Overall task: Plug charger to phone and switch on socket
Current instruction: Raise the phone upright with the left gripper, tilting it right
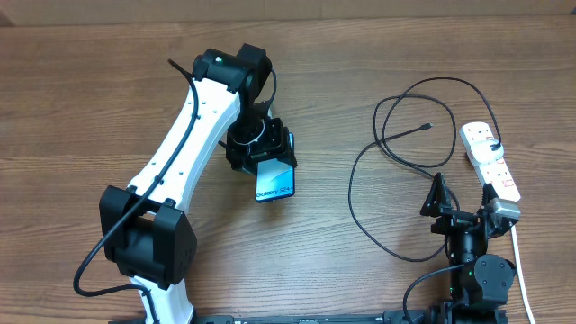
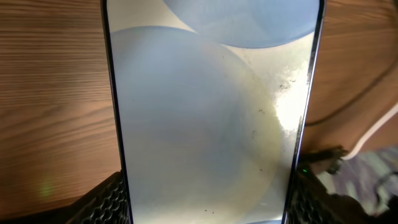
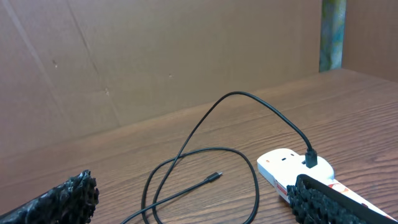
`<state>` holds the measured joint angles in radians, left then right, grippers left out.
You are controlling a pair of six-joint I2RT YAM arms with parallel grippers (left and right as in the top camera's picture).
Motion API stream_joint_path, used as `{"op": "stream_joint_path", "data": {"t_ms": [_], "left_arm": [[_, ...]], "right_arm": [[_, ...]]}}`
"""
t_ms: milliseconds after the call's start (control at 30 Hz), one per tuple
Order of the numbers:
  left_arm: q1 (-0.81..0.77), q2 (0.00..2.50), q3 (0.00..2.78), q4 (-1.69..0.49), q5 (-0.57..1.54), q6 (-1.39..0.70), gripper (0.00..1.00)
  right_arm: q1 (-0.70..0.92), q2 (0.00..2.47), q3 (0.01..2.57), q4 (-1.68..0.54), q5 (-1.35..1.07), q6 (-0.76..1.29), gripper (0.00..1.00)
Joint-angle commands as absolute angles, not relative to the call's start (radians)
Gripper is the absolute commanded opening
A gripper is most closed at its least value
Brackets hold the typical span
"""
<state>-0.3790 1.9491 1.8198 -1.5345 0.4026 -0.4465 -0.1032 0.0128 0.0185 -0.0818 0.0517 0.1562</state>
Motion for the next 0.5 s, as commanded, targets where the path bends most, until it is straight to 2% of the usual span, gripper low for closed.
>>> {"op": "stream_joint_path", "data": {"t_ms": [0,467], "left_arm": [[-0.377,1.954,1.855,-1.531,0.539,-0.45,0.45],[-0.374,1.954,1.855,-1.51,0.604,-0.477,0.45]], "right_arm": [[-0.099,0.006,0.008,-0.078,0.046,0.148,1.0],[-0.099,0.006,0.008,-0.078,0.046,0.148,1.0]]}}
